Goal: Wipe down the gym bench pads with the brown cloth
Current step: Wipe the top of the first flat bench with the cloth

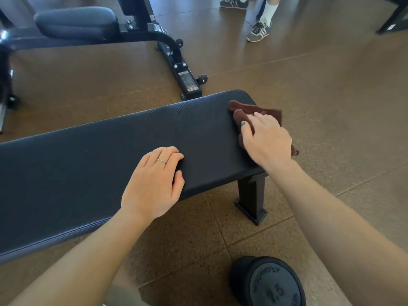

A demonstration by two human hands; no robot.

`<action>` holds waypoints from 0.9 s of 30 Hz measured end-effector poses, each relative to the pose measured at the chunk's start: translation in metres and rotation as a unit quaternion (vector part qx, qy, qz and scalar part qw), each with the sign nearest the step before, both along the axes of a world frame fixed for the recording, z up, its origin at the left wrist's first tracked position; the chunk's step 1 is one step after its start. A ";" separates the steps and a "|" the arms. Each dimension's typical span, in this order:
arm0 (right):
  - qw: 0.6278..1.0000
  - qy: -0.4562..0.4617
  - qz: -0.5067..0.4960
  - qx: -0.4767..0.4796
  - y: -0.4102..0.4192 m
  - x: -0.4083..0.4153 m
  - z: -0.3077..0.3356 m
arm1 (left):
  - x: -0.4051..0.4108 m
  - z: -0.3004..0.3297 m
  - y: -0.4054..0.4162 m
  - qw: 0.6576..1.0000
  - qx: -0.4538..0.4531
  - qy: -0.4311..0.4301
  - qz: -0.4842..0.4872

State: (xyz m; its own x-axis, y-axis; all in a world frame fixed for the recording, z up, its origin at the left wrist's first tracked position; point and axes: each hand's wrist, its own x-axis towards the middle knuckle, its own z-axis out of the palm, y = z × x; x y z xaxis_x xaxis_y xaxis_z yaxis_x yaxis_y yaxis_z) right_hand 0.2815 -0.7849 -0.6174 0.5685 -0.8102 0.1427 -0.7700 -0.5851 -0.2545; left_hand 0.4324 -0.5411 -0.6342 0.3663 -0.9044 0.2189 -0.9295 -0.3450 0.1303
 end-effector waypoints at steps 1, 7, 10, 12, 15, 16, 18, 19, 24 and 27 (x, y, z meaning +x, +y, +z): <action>1.000 0.004 -0.011 -0.002 0.007 0.005 -0.001 | 0.000 0.000 0.000 1.000 0.001 -0.002 -0.001; 0.995 -0.045 0.085 -0.030 0.126 0.011 -0.010 | 0.001 -0.003 0.001 1.000 0.007 -0.008 -0.006; 0.989 -0.048 0.141 -0.021 0.132 0.003 -0.011 | 0.001 -0.002 0.001 1.000 0.002 -0.003 -0.001; 0.983 -0.053 0.174 -0.031 0.106 -0.003 -0.009 | 0.000 -0.001 0.001 1.000 0.003 -0.005 -0.003; 0.989 -0.052 0.125 -0.058 0.052 0.002 -0.004 | 0.000 0.000 0.000 1.000 0.001 -0.004 -0.001; 0.994 -0.040 0.086 -0.046 0.036 0.007 -0.002 | 0.000 0.000 0.001 1.000 0.001 -0.004 0.001; 1.000 -0.008 0.027 -0.015 0.017 0.019 -0.001 | 0.000 -0.001 0.001 1.000 -0.001 -0.008 0.003; 1.000 0.002 0.008 -0.010 0.017 0.024 0.001 | 0.000 -0.002 0.001 1.000 -0.004 -0.009 0.002; 0.996 -0.009 0.071 -0.050 0.120 0.031 -0.005 | 0.001 -0.002 0.001 1.000 -0.006 -0.007 0.000; 0.992 -0.033 0.123 -0.016 0.143 0.025 -0.007 | 0.001 -0.001 0.000 1.000 -0.003 0.013 0.007</action>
State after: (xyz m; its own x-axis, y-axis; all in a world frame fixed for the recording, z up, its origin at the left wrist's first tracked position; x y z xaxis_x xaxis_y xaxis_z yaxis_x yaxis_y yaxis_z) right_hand 0.3066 -0.6414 -0.6247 0.7363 -0.6430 0.2106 -0.5855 -0.7615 -0.2781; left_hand 0.4331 -0.5407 -0.6356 0.3853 -0.8975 0.2143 -0.9206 -0.3579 0.1565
